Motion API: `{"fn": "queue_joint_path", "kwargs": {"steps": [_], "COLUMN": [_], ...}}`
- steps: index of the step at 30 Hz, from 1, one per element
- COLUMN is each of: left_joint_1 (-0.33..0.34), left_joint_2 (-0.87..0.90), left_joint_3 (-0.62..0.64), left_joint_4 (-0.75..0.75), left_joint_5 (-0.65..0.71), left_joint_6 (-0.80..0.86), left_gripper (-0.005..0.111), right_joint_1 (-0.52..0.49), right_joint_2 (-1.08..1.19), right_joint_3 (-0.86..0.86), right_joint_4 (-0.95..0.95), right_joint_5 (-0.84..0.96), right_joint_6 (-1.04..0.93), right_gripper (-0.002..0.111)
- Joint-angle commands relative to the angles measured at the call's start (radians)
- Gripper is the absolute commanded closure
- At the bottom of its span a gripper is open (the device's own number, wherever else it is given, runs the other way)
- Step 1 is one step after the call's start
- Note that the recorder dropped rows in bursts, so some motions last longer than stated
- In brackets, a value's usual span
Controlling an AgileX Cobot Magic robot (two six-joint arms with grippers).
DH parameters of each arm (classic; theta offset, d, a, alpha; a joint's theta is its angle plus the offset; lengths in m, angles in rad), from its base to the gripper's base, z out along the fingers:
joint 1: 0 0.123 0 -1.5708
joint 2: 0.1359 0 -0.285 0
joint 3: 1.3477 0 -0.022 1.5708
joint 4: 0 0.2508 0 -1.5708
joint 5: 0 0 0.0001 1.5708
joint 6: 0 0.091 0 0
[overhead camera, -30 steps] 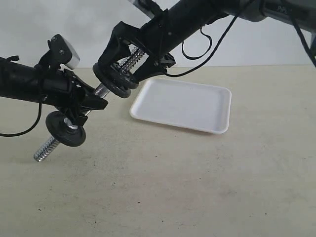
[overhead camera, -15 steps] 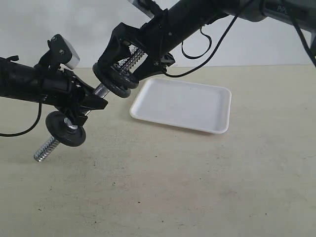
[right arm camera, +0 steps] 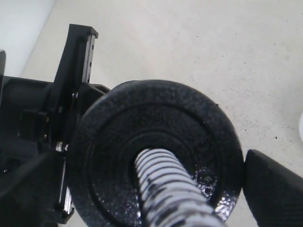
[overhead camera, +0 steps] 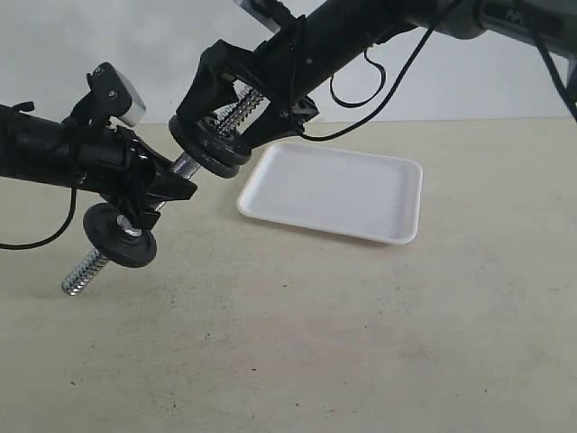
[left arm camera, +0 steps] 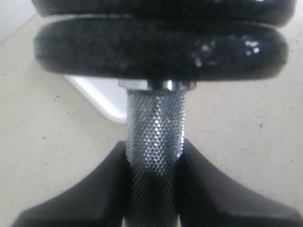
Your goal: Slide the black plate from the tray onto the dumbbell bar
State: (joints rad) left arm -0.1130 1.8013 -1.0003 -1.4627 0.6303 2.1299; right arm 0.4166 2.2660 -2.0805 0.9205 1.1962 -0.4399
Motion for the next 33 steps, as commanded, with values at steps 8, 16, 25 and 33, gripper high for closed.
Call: {"fn": "queue_joint_path", "kwargs": {"steps": [8,16,25,33], "left_joint_1": [-0.001,-0.001,-0.001,-0.001], "left_joint_2": [-0.059,-0.059,-0.059,-0.059], "left_joint_3": [-0.048,-0.048,-0.048,-0.048], "left_joint_4": [-0.148,-0.148,-0.148,-0.178], "left_joint_5": [0.078,0.078,0.035,-0.068], "left_joint_6": [0.002,0.002,-0.008,-0.098], "left_gripper": [0.102,0.102,0.102,0.102], "right_joint_1": [-0.026,-0.064,-0.129,-0.241], "right_joint_2": [-0.023,-0.023,-0.023,-0.023], "right_joint_3": [-0.006,-0.006,-0.006,-0.006], "right_joint_4": [0.062,0.059,0.044,0.042], "right_joint_5": [0.025,0.025,0.025,0.025], "right_joint_6": [-0.018,-0.011,-0.015,-0.007], "right_gripper": [0.016,0.016,0.016,0.016]}}
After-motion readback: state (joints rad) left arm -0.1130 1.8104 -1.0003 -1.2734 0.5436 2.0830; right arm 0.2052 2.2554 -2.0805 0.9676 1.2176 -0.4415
